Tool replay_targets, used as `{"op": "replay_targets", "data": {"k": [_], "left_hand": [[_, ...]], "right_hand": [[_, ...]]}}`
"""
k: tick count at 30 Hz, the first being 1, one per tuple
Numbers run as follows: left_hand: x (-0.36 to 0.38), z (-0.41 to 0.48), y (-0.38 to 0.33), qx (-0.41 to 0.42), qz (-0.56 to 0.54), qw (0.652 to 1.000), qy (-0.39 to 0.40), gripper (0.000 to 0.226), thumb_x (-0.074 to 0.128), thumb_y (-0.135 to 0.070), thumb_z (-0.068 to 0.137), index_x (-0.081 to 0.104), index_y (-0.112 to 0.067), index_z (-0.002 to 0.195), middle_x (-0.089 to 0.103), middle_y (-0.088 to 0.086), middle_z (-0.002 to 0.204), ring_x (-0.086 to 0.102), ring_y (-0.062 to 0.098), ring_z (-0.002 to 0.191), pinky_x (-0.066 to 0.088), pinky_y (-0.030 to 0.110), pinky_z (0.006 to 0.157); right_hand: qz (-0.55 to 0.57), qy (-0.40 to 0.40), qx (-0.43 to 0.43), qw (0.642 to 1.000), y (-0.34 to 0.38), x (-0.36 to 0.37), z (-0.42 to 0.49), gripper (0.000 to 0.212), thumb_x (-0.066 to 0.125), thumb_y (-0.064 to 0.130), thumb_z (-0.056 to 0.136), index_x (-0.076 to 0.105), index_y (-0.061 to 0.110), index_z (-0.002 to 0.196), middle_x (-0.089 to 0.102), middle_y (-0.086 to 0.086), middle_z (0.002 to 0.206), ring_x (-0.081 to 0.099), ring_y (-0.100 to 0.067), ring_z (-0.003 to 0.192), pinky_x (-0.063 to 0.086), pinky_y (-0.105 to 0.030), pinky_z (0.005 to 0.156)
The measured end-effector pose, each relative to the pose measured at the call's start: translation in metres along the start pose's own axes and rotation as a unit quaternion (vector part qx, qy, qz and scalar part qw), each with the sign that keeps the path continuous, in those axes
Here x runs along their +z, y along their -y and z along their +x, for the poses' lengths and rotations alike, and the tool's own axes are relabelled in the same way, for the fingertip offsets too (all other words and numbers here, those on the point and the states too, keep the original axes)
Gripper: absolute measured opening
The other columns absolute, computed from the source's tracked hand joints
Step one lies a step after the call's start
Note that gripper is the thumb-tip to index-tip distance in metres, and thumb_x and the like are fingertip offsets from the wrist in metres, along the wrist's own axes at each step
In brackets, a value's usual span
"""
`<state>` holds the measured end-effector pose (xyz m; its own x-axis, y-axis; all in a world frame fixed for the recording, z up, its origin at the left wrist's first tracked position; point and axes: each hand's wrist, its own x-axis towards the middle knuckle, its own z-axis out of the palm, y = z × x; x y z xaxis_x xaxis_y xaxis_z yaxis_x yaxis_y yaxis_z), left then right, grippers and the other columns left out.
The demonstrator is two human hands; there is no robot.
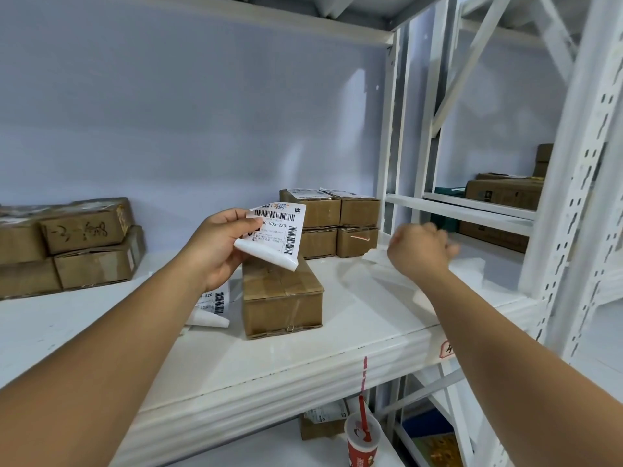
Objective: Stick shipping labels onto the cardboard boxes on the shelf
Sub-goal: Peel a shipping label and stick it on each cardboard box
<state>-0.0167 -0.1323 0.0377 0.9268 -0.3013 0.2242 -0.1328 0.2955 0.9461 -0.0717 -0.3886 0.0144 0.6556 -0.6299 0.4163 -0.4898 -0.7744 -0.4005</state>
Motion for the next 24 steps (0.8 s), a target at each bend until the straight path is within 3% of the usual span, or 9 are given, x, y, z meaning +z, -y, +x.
{"op": "replay_targets", "data": {"k": [3,6,9,13,15,18,21,24], "left_hand": [[0.0,0.0,0.0,-0.001,-0.001,1.0,-0.001,0.01,0.054,-0.002,0.09,0.057,-0.009,0.084,0.068,0.007,0.088,0.067,0.018,0.079,0.057,0.021,0.059],[0.0,-0.001,-0.001,-0.002,-0.01,1.0,-0.001,0.013,0.054,-0.002,0.091,0.057,-0.01,0.081,0.07,0.006,0.081,0.069,0.017,0.075,0.056,0.024,0.06],[0.0,0.001,-0.001,0.003,-0.013,1.0,-0.01,0.013,0.053,-0.002,0.091,0.057,-0.01,0.082,0.071,0.005,0.076,0.069,0.017,0.07,0.055,0.023,0.057],[-0.002,0.005,0.0,0.016,-0.025,0.998,-0.056,0.01,0.054,-0.003,0.091,0.057,-0.009,0.084,0.067,0.009,0.086,0.065,0.021,0.077,0.054,0.028,0.066],[-0.003,0.006,0.0,0.018,-0.04,0.997,-0.062,0.01,0.054,-0.003,0.092,0.057,-0.008,0.084,0.066,0.009,0.085,0.064,0.02,0.075,0.054,0.028,0.066],[-0.001,0.005,0.0,0.017,-0.049,0.998,-0.045,0.012,0.054,-0.001,0.091,0.056,-0.009,0.082,0.065,0.009,0.08,0.063,0.017,0.068,0.053,0.02,0.054],[0.0,0.006,0.001,0.006,-0.047,0.999,-0.023,0.014,0.054,0.003,0.089,0.054,-0.008,0.08,0.065,0.012,0.08,0.065,0.019,0.065,0.055,0.022,0.053],[0.0,0.007,0.001,0.012,0.002,1.0,-0.006,0.018,0.055,0.003,0.089,0.052,-0.01,0.077,0.064,0.011,0.078,0.065,0.02,0.063,0.055,0.027,0.055]], "right_hand": [[0.202,0.067,-0.04,0.976,0.018,-0.003,-0.007,0.024,0.043,0.01,0.089,0.065,0.016,0.093,0.062,-0.003,0.095,0.057,-0.024,0.092,0.045,-0.031,0.079],[0.321,0.109,-0.077,0.938,0.041,-0.009,-0.017,0.019,0.048,0.011,0.09,0.065,0.018,0.085,0.059,0.005,0.079,0.053,-0.014,0.071,0.043,-0.025,0.064],[0.457,0.191,-0.089,0.864,0.066,-0.011,-0.021,0.016,0.056,0.012,0.089,0.058,0.02,0.075,0.063,-0.002,0.081,0.056,-0.018,0.071,0.043,-0.026,0.066],[0.572,0.297,-0.076,0.761,0.092,-0.015,-0.024,0.02,0.059,0.017,0.092,0.046,0.019,0.078,0.067,-0.003,0.088,0.064,-0.02,0.079,0.051,-0.031,0.076],[0.607,0.315,-0.073,0.726,0.101,-0.013,-0.027,0.026,0.059,0.01,0.092,0.041,0.018,0.075,0.068,-0.007,0.087,0.066,-0.021,0.075,0.057,-0.028,0.065],[0.611,0.285,-0.073,0.735,0.112,-0.004,-0.031,0.031,0.058,-0.003,0.089,0.039,0.018,0.075,0.063,-0.006,0.081,0.065,-0.018,0.064,0.049,-0.023,0.047],[0.608,0.251,-0.085,0.748,0.114,0.009,-0.03,0.033,0.055,-0.008,0.088,0.04,0.018,0.077,0.061,-0.01,0.085,0.061,-0.026,0.072,0.04,-0.029,0.05],[0.632,0.249,-0.082,0.729,0.108,0.018,-0.031,0.032,0.052,-0.01,0.09,0.039,0.017,0.079,0.06,-0.009,0.078,0.061,-0.027,0.068,0.042,-0.031,0.051]]}}
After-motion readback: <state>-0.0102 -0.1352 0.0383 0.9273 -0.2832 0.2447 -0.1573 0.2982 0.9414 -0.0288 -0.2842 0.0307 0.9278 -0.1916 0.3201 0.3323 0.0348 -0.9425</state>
